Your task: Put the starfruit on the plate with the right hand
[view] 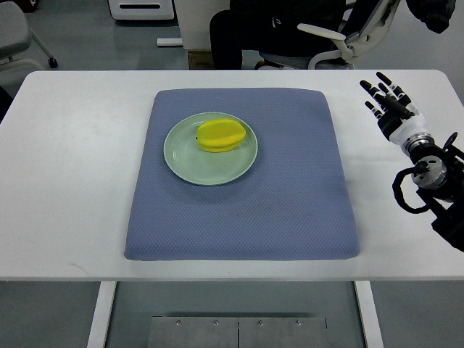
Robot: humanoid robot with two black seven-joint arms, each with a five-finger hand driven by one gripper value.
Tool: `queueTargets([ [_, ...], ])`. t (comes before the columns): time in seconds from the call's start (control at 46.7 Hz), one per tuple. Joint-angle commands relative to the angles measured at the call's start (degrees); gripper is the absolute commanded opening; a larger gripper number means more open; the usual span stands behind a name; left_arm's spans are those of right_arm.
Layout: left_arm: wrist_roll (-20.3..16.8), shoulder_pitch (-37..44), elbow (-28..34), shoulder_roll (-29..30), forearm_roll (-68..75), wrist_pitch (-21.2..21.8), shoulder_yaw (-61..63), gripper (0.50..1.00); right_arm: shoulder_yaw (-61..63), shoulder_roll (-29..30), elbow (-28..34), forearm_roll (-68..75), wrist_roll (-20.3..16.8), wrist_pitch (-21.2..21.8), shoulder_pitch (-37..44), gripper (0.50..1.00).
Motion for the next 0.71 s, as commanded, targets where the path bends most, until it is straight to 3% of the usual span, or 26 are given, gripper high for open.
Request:
queueTargets([
  [0.0, 0.0, 0.0, 0.0, 0.0, 0.0, 0.0, 0.0, 1.000, 0.0, 0.1, 0.0, 0.0, 0.0, 0.0, 0.0, 1.000],
  [0.107, 0.0, 0.0, 0.0, 0.0, -0.1, 0.0, 0.0, 1.000, 0.1, 0.3, 0.0, 0.1, -0.1, 0.0, -0.1, 1.000],
  [0.257, 0.0, 0.0, 0.0, 0.0, 0.0, 0.0, 0.0, 1.000, 1.8, 0.3, 0.2, 0.9, -7.0, 3.0, 0.7, 1.000],
  [0.342, 0.0, 0.0, 0.0, 0.0, 0.0, 0.0, 0.0, 1.000, 2.7, 0.5, -0.2, 0.9, -5.4, 4.7, 0.1, 1.000],
  [0.492, 0.0, 0.0, 0.0, 0.0, -0.1, 0.0, 0.0, 1.000, 2.3, 0.8, -0.5, 0.7, 1.0, 4.7, -0.3, 1.000],
  [0.685, 0.0, 0.0, 0.0, 0.0, 0.0, 0.0, 0.0, 1.000, 2.5, 0.8, -0.5, 0.7, 1.5, 4.6, -0.3, 1.000],
])
